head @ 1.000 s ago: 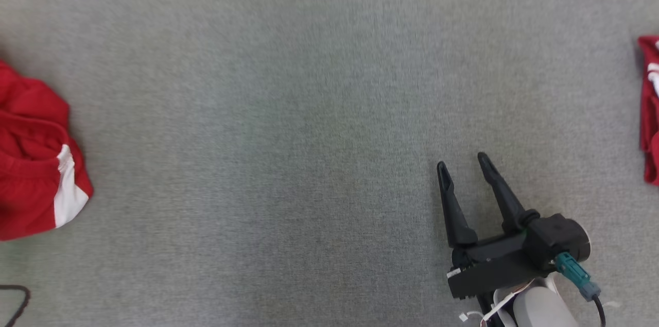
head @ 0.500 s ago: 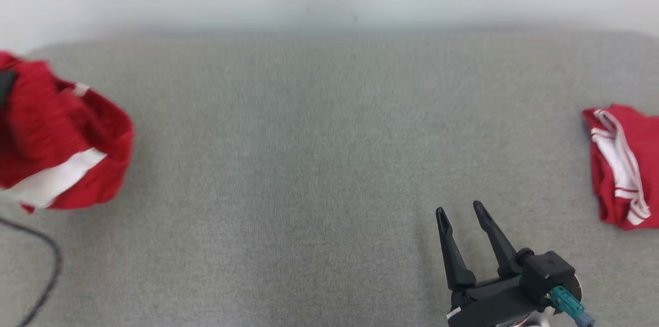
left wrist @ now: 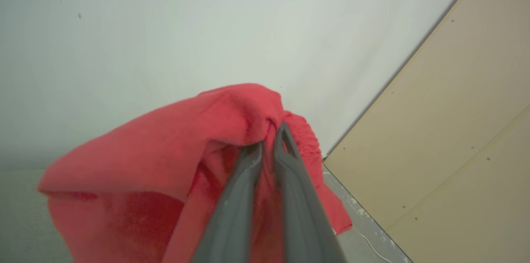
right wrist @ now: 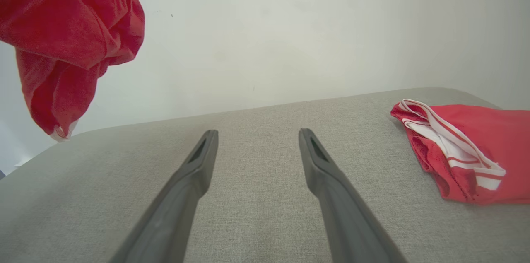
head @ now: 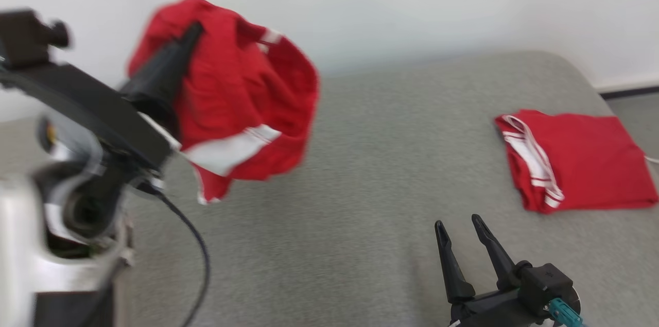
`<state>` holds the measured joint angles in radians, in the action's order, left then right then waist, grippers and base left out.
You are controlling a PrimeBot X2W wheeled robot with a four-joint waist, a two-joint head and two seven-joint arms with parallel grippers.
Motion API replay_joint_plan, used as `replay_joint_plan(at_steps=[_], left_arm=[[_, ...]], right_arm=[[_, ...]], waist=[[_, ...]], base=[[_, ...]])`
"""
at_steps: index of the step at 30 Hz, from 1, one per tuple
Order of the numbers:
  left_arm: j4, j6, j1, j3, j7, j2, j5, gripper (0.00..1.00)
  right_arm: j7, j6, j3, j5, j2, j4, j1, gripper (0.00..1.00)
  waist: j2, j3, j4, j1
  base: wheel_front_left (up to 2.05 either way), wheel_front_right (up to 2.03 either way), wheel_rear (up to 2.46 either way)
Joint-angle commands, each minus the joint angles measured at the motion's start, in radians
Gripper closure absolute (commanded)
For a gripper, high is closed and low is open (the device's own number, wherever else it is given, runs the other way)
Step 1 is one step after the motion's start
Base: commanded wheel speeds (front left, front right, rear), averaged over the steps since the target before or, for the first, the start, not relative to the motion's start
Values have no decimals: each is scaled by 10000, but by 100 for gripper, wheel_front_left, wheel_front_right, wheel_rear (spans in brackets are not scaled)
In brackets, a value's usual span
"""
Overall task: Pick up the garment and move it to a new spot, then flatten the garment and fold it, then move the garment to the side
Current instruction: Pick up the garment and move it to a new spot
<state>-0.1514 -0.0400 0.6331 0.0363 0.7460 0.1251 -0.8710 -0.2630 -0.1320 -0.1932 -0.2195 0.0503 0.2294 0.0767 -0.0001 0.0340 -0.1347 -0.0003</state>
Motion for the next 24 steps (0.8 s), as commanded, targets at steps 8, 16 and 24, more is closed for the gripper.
replay_joint_plan(at_steps=[8, 16, 24], left_arm=[[2437, -493, -1568, -1040, -2435, -339, 1699, 100], [5436, -314, -1689, -2491, -4724, -151, 4436, 64], [6490, -11, -1886, -3074, -7853, -527, 5212, 0]], right_arm=[[95, 27, -86, -46, -1, -169, 19, 0], [214, 28, 100, 163, -3, -313, -153, 0], [308, 28, 437, 293, 1, -550, -320, 0]], waist=[[1, 862, -1837, 3], [1, 1175, -1794, 3], [1, 822, -1106, 3]], base=[[0, 0, 0], [0, 0, 0], [0, 0, 0]])
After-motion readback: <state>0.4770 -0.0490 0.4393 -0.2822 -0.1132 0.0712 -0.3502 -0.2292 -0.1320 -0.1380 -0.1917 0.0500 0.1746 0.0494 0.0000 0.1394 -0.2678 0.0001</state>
